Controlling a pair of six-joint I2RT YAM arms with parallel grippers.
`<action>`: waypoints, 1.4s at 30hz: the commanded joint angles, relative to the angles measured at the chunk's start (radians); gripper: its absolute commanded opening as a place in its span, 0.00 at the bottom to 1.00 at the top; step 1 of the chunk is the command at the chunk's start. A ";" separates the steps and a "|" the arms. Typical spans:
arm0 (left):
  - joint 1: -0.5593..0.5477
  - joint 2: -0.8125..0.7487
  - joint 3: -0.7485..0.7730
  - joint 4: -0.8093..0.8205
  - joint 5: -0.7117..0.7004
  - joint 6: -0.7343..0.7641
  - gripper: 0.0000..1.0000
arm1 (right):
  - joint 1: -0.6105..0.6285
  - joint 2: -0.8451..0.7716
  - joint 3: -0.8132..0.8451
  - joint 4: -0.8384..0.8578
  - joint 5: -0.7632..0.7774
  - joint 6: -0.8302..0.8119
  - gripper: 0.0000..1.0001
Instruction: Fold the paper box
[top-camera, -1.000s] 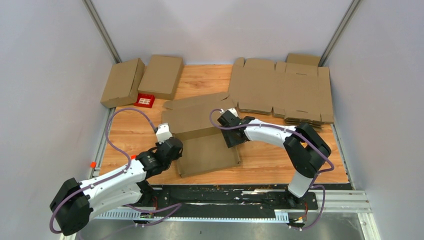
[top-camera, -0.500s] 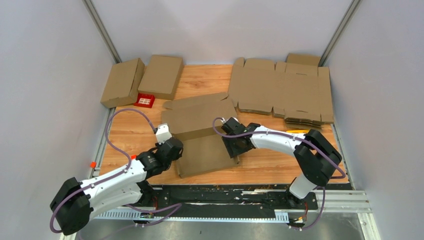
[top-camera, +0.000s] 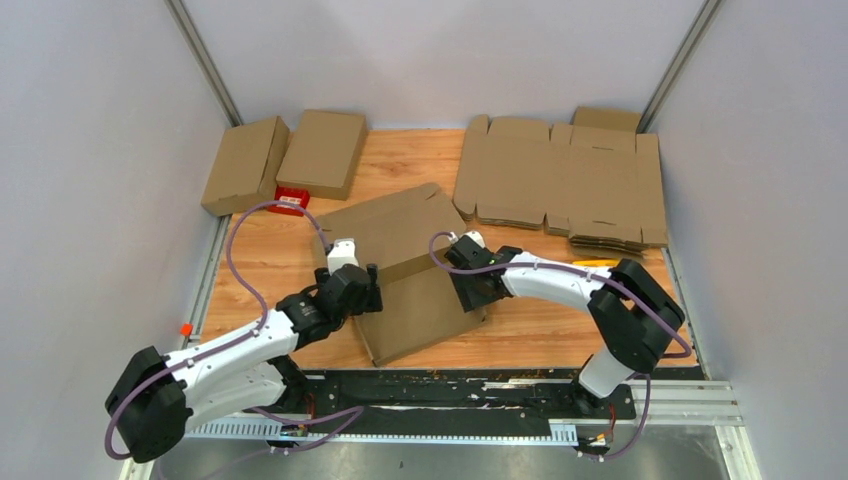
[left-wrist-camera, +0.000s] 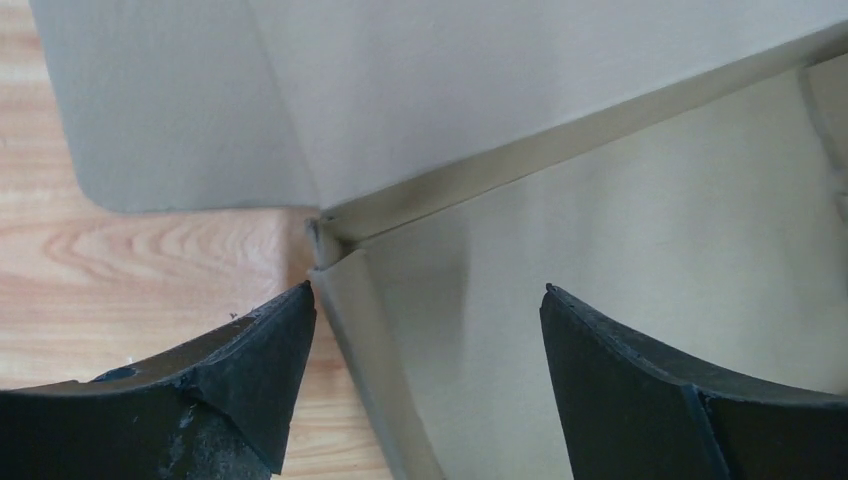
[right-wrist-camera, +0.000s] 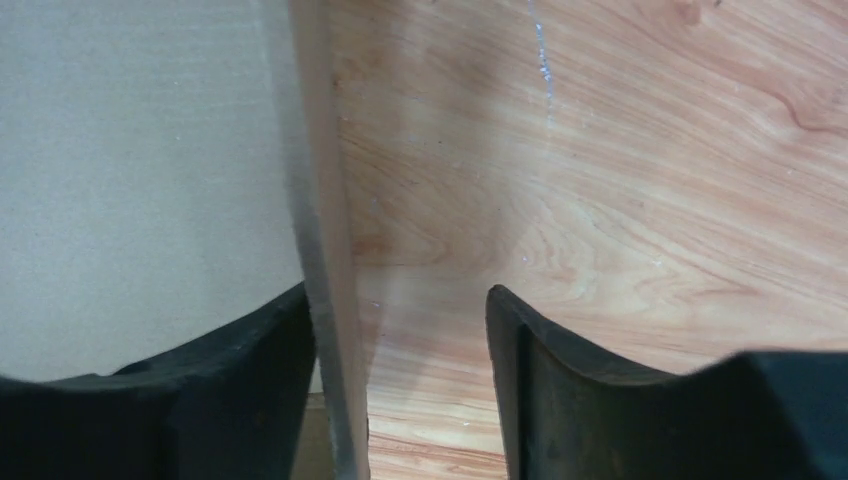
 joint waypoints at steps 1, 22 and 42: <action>0.042 -0.063 0.073 0.004 0.075 0.125 0.93 | 0.000 -0.027 -0.025 0.009 0.023 -0.024 0.69; 0.582 0.052 0.192 0.039 0.258 0.105 1.00 | -0.388 0.000 0.315 0.170 -0.370 -0.005 0.84; 0.656 0.301 0.262 0.255 0.457 0.227 0.23 | -0.386 0.441 0.735 0.103 -0.596 -0.072 0.28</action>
